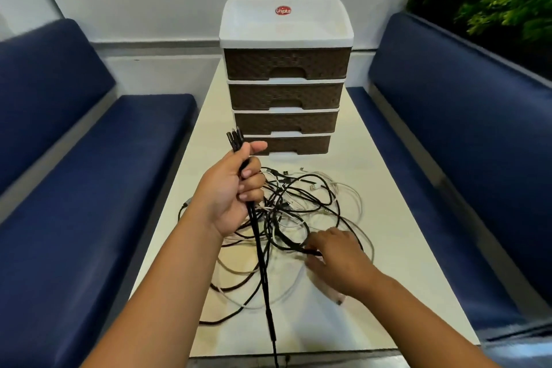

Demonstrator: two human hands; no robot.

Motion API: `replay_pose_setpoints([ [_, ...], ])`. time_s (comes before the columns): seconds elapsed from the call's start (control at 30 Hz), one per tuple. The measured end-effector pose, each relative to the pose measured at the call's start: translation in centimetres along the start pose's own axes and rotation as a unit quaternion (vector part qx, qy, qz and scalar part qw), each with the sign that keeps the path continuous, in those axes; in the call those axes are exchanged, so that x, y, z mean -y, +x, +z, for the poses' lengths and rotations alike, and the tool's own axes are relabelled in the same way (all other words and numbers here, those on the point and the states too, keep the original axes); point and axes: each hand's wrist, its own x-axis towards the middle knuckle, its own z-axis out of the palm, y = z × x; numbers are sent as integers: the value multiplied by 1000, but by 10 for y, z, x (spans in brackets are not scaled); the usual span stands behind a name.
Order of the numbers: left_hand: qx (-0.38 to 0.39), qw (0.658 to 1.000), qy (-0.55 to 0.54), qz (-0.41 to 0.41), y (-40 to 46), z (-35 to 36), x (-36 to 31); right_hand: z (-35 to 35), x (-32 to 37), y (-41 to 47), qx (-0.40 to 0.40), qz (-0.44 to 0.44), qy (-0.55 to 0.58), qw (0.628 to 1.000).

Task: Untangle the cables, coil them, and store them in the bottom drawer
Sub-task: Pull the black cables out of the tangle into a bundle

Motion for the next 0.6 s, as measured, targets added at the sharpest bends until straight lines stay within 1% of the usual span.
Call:
replay_pose_setpoints([
  [0.07, 2, 1000, 14, -5, 6, -2, -5, -31, 4, 6, 17, 17, 79, 997],
  [0.1, 3, 1000, 22, -6, 8, -2, -8, -49, 6, 10, 9, 22, 99, 995],
  [0.13, 3, 999, 32, -6, 10, -1, -11, -69, 8, 14, -13, 26, 97, 995],
  [0.23, 12, 997, 70, 6, 16, 4, -17, -131, 21, 24, -104, 18, 32, 994],
  [0.3, 17, 992, 122, 27, 20, 11, -21, -172, 34, 27, -135, 1, -19, 991],
  [0.4, 34, 974, 216, 67, 25, 29, -27, -223, 56, 26, -118, -41, -133, 983],
  [0.43, 50, 966, 240, 75, 25, 35, -29, -237, 65, 24, -99, -54, -142, 983],
  [0.53, 105, 953, 277, 72, 21, 49, -34, -264, 85, 20, -24, -82, -99, 991],
  [0.6, 167, 956, 237, 36, 14, 55, -34, -271, 88, 22, -32, -90, -80, 992],
])
